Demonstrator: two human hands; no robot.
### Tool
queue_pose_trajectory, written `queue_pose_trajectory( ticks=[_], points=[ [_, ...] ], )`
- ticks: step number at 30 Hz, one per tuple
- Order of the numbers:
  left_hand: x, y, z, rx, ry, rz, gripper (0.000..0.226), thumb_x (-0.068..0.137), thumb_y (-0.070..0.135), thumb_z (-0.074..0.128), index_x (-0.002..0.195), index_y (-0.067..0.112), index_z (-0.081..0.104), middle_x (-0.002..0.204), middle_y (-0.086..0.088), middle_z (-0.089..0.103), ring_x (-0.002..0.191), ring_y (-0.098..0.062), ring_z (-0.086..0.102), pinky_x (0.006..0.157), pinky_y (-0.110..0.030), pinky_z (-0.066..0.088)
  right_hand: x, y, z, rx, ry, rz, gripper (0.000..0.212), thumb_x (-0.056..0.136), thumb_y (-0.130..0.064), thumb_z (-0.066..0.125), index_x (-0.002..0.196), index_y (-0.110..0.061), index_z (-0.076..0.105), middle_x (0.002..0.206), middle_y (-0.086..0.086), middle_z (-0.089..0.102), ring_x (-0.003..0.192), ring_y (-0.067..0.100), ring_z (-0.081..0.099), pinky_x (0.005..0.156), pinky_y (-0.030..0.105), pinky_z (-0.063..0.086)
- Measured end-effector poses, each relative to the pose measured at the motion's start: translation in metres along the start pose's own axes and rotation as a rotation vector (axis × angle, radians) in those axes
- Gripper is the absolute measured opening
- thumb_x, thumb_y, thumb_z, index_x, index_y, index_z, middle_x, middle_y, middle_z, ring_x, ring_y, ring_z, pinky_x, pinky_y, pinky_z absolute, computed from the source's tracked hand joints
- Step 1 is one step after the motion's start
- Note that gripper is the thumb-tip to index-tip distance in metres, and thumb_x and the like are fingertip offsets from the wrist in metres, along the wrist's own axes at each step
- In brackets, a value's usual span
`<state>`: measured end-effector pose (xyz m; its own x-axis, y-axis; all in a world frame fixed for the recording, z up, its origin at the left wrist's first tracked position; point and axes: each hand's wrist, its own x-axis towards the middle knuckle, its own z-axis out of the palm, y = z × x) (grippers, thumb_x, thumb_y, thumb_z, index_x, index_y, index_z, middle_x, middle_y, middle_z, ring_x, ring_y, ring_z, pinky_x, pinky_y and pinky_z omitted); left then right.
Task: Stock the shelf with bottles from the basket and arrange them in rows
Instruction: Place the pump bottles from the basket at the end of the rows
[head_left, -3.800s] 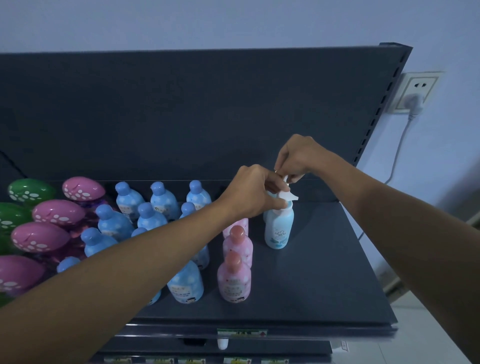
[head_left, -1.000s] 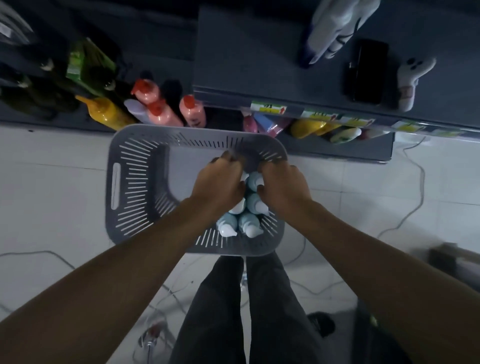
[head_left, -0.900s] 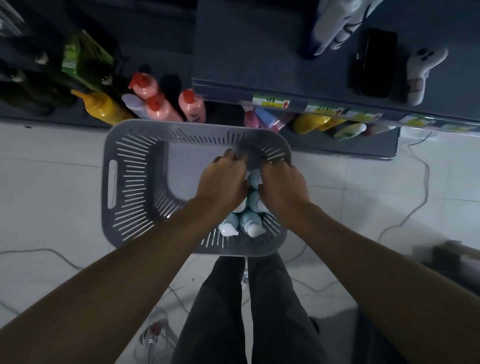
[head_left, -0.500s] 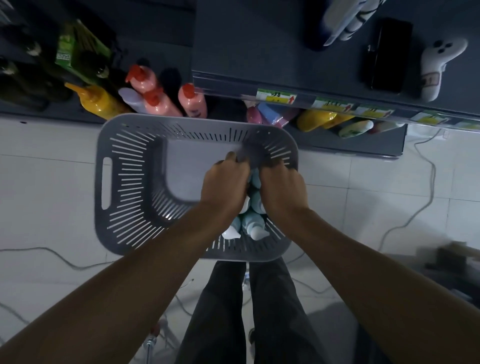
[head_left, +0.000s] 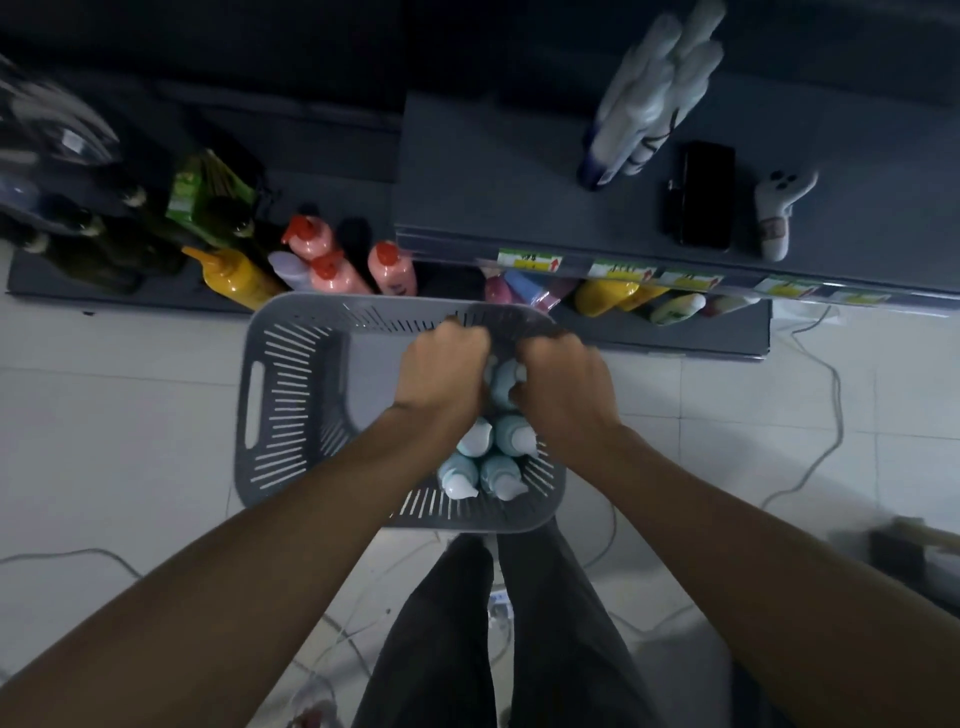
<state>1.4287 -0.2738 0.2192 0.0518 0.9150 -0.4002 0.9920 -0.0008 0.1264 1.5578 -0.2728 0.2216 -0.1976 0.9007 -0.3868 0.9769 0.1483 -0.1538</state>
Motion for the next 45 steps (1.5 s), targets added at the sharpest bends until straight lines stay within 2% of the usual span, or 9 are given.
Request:
queue_pose_trajectory(
  ticks=[7,11,17,22,27,31,35,39,45],
  points=[
    [-0.026,0.01,-0.095,0.053,0.083,0.098,0.029,0.083,0.013,0.071,0.112,0.011,0.067,0.112,-0.016,0.065,0.105,-0.039,0.064,0.075,-0.041,0.048,-0.024,-0.007,-0.094,0.055,0.071,-0.01,0.033,0.08,-0.02,0.072,0.112,-0.018,0.068,0.111,0.013,0.065,0.102,0.038,0.063,0.078,0.037,0.051],
    [-0.044,0.023,-0.159,0.032,0.116,0.127,0.029,0.08,0.016,0.073,0.109,0.012,0.071,0.099,-0.015,0.063,0.097,-0.041,0.065,0.066,-0.037,0.044,-0.042,-0.002,-0.156,0.112,0.144,-0.028,0.024,0.073,-0.022,0.076,0.097,-0.019,0.071,0.097,0.01,0.068,0.091,0.035,0.064,0.069,0.034,0.051],
    [-0.064,0.045,-0.236,-0.034,0.182,0.217,0.038,0.072,0.024,0.085,0.106,0.014,0.072,0.103,-0.012,0.066,0.094,-0.036,0.065,0.075,-0.042,0.059,-0.071,0.009,-0.244,0.176,0.276,-0.017,0.018,0.068,-0.018,0.078,0.086,-0.019,0.075,0.072,-0.006,0.056,0.062,0.015,0.053,0.052,0.023,0.041],
    [-0.075,0.067,-0.29,-0.004,0.277,0.336,0.037,0.068,0.03,0.088,0.098,0.014,0.075,0.098,-0.009,0.069,0.092,-0.032,0.067,0.078,-0.044,0.06,-0.097,0.024,-0.305,0.103,0.353,-0.038,0.024,0.066,-0.023,0.083,0.087,-0.015,0.074,0.093,0.003,0.069,0.085,0.026,0.065,0.075,0.038,0.058],
    [-0.085,0.091,-0.331,0.008,0.373,0.424,0.039,0.063,0.031,0.089,0.098,0.017,0.077,0.097,-0.009,0.07,0.088,-0.029,0.067,0.075,-0.038,0.059,-0.123,0.046,-0.346,0.037,0.434,-0.019,0.022,0.064,-0.023,0.083,0.084,-0.015,0.075,0.085,0.002,0.067,0.084,0.022,0.064,0.07,0.034,0.056],
    [-0.093,0.111,-0.355,-0.023,0.378,0.498,0.029,0.064,0.029,0.087,0.09,0.019,0.078,0.088,-0.003,0.072,0.083,-0.023,0.068,0.072,-0.038,0.06,-0.14,0.065,-0.371,0.034,0.457,0.047,0.018,0.063,-0.027,0.084,0.078,-0.021,0.076,0.074,-0.009,0.062,0.08,0.017,0.061,0.059,0.024,0.044],
    [-0.098,0.133,-0.373,-0.048,0.376,0.554,0.032,0.064,0.029,0.091,0.091,0.018,0.078,0.087,0.0,0.072,0.082,-0.019,0.067,0.072,-0.037,0.06,-0.155,0.086,-0.388,0.034,0.459,0.107,0.017,0.061,-0.028,0.083,0.076,-0.024,0.076,0.076,-0.008,0.066,0.075,0.014,0.063,0.062,0.026,0.052],
    [-0.101,0.155,-0.383,-0.056,0.379,0.608,0.032,0.064,0.031,0.092,0.091,0.021,0.078,0.084,0.005,0.07,0.078,-0.014,0.067,0.066,-0.031,0.057,-0.172,0.106,-0.401,0.021,0.485,0.112,0.016,0.06,-0.026,0.083,0.074,-0.026,0.075,0.068,-0.013,0.06,0.065,0.003,0.055,0.051,0.022,0.038],
    [-0.102,0.189,-0.392,-0.065,0.363,0.677,0.033,0.063,0.034,0.092,0.09,0.024,0.076,0.089,0.002,0.07,0.084,-0.017,0.067,0.074,-0.036,0.06,-0.188,0.137,-0.419,-0.022,0.471,0.154,0.019,0.062,-0.029,0.083,0.079,-0.027,0.075,0.069,-0.015,0.059,0.067,0.006,0.057,0.055,0.023,0.042]
  ],
)
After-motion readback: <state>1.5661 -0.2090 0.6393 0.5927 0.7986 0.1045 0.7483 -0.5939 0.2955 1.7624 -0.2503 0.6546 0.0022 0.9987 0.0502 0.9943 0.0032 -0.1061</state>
